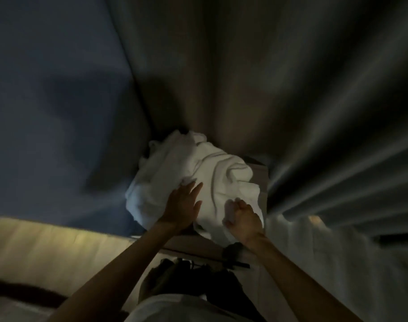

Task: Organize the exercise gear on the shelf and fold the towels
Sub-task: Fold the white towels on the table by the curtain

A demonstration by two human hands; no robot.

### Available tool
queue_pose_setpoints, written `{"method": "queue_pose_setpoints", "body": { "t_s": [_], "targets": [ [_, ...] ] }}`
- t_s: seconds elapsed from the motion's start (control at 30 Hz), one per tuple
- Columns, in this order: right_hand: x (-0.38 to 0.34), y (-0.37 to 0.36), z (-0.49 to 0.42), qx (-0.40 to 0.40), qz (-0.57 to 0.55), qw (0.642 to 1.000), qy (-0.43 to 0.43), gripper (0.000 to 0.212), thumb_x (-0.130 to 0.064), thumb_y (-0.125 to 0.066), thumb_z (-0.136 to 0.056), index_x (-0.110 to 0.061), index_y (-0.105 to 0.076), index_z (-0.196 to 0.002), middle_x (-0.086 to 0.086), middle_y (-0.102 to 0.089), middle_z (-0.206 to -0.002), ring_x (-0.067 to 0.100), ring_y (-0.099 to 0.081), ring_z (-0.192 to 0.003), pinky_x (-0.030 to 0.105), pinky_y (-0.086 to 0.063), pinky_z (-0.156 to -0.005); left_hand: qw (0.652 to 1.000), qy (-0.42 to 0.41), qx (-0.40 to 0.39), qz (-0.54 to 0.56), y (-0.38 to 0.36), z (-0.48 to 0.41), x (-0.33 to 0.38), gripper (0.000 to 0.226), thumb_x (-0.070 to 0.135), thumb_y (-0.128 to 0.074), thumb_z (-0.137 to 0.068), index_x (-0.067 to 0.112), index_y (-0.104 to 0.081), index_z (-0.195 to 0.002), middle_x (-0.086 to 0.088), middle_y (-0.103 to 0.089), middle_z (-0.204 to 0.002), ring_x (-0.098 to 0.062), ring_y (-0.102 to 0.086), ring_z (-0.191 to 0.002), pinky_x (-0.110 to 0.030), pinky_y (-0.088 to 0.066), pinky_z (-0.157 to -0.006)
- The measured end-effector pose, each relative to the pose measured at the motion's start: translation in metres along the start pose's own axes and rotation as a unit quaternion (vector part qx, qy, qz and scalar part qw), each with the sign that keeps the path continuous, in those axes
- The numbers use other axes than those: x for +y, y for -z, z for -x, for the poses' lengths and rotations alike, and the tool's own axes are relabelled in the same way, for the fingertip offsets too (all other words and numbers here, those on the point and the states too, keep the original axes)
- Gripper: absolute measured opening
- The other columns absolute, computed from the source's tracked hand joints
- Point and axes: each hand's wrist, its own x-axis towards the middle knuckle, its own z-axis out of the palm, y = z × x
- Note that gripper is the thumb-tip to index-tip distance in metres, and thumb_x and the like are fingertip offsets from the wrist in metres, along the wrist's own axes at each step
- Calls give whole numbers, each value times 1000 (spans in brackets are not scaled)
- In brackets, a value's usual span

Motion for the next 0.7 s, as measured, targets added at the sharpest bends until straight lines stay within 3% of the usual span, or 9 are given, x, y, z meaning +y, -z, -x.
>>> {"method": "queue_pose_setpoints", "body": {
  "t_s": [0.07, 0.2, 0.3, 0.43, 0.5, 0.57, 0.7],
  "targets": [
    [7, -7, -5, -4, 37, 999, 21, 67, -46, -50, -92, -14, -26, -147, 10, -19, -155, 28, -30, -136, 37, -40, -103, 999, 38, -9, 18, -8, 5, 10, 57, 40, -33, -101, 26, -11, -152, 2, -12, -160, -18, -14, -146, -37, -17, -118],
    [13, -23, -5, 88, 128, 987, 51, 41, -44, -47, -95, -17, -54, -125, 10, -39, -144, 24, -47, -122, 35, -47, -90, 995, 74, 17, 64, -19, 26, 19, 58, 41, -35, -100, 29, -11, -152, 2, -14, -159, -17, -23, -143, -34, -24, -115],
    [19, -25, -4, 60, 103, 989, 88, 34, -40, -39, -99, -17, -52, -120, 7, -44, -134, 21, -47, -114, 32, -46, -86, 995, 59, 54, 61, -25, 46, 17, 60, 39, -38, -100, 27, -11, -152, 0, -14, -159, -16, -34, -137, -31, -33, -110],
    [21, -4, -1, 140, 73, 979, 131, 47, -31, -63, -89, -8, -53, -129, 12, -56, -132, 22, -57, -115, 31, -49, -94, 990, 65, 91, 85, -28, 56, 16, 61, 35, -45, -99, 25, -15, -151, -3, -21, -157, -19, -43, -131, -29, -40, -105],
    [22, 16, 5, 134, 92, 974, 160, 51, -26, -47, -99, -10, -32, -145, 7, -40, -147, 23, -43, -132, 31, -34, -110, 986, 69, 105, 108, -26, 56, 17, 63, 33, -48, -97, 27, -15, -151, -5, -23, -157, -23, -44, -131, -32, -43, -102],
    [22, 47, 11, 137, 19, 978, 155, 44, -14, -41, -99, -8, -32, -142, 10, -43, -142, 31, -44, -128, 38, -35, -107, 983, 64, 124, 122, -21, 55, 19, 66, 33, -49, -96, 32, -10, -150, -6, -24, -156, -27, -41, -133, -35, -46, -97],
    [19, 128, 33, 274, -111, 933, 203, 19, -7, -48, -95, 0, -50, -112, 16, -56, -110, 25, -55, -95, 33, -44, -87, 971, 49, 178, 153, 5, 39, 32, 74, 38, -56, -93, 40, 0, -142, -7, -27, -154, -25, -38, -134, -27, -34, -101]
  ]
}}
